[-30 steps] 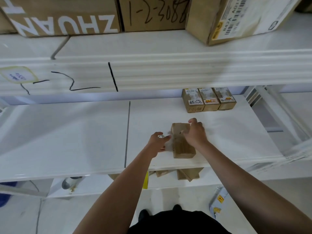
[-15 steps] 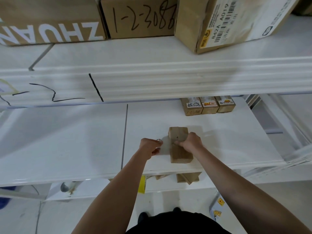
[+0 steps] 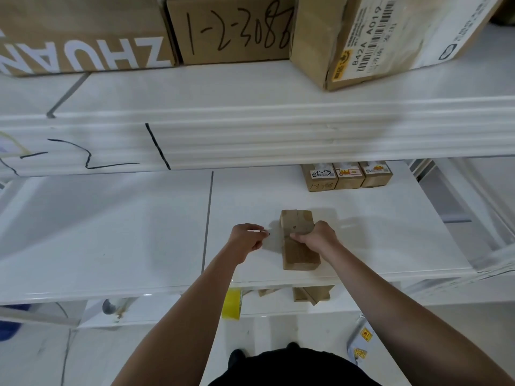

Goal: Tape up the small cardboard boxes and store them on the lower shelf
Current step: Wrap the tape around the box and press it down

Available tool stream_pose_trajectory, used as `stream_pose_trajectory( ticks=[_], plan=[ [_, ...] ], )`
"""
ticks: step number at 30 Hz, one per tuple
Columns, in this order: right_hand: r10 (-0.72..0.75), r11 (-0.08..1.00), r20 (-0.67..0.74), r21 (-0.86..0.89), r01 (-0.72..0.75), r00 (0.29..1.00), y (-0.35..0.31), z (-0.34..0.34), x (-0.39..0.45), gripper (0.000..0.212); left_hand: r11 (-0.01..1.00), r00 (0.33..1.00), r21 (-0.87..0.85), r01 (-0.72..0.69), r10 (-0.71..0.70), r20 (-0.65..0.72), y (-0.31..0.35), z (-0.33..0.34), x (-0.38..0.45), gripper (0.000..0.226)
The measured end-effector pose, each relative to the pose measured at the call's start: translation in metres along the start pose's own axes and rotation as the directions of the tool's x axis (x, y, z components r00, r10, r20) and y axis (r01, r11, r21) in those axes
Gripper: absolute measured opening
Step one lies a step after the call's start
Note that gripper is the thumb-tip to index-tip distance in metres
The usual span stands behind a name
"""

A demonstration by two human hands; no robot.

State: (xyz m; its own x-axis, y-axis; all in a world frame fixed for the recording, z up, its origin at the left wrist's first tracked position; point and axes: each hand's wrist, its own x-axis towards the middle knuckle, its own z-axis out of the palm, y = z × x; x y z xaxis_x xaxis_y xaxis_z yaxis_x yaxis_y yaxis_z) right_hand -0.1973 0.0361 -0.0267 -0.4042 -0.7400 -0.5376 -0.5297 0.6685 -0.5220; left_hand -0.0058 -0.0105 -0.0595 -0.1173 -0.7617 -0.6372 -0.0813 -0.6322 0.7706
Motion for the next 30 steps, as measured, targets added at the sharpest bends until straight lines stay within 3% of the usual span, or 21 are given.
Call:
stream_pose_trajectory(
  ticks=[9, 12, 17, 19, 23, 26, 30],
  plan=[
    [0.018, 0.999, 0.006, -0.034, -0.018, 1.000, -0.002, -0.005, -0.004, 0.070, 0.994, 0.997, 0.082, 0.072, -0.071, -0.016, -0.002, -0.005, -0.006, 0.008],
    [-0.046, 0.996, -0.063, -0.079, 0.041, 0.997, -0.008, -0.003, -0.010, 0.078, 0.998, 0.997, 0.037, 0.042, -0.044, 0.066, -0.005, -0.009, -0.011, 0.016],
    [-0.172, 0.980, -0.197, -0.136, 0.147, 0.965, -0.022, 0.000, -0.019, 0.079, 1.000, 0.998, -0.015, 0.009, -0.008, 0.062, -0.009, -0.005, -0.015, 0.015],
    [-0.159, 0.982, -0.177, -0.126, 0.138, 0.971, -0.024, 0.000, -0.020, 0.079, 0.998, 0.998, 0.053, 0.045, -0.048, 0.051, -0.008, 0.001, -0.015, 0.017],
    [-0.112, 0.992, -0.150, -0.070, 0.102, 0.982, -0.017, 0.000, -0.020, 0.073, 0.963, 0.990, 0.242, 0.121, -0.099, -0.099, -0.008, 0.008, -0.015, 0.040],
    [-0.108, 0.993, -0.136, -0.050, 0.102, 0.985, -0.008, 0.002, -0.021, 0.069, 0.965, 0.973, 0.159, 0.208, -0.188, -0.136, -0.011, 0.007, -0.014, 0.038],
    [-0.111, 0.993, -0.113, -0.042, 0.107, 0.987, -0.002, 0.006, -0.023, 0.073, 0.977, 0.980, 0.068, 0.200, -0.198, -0.033, -0.012, 0.011, -0.013, 0.041]
  ],
)
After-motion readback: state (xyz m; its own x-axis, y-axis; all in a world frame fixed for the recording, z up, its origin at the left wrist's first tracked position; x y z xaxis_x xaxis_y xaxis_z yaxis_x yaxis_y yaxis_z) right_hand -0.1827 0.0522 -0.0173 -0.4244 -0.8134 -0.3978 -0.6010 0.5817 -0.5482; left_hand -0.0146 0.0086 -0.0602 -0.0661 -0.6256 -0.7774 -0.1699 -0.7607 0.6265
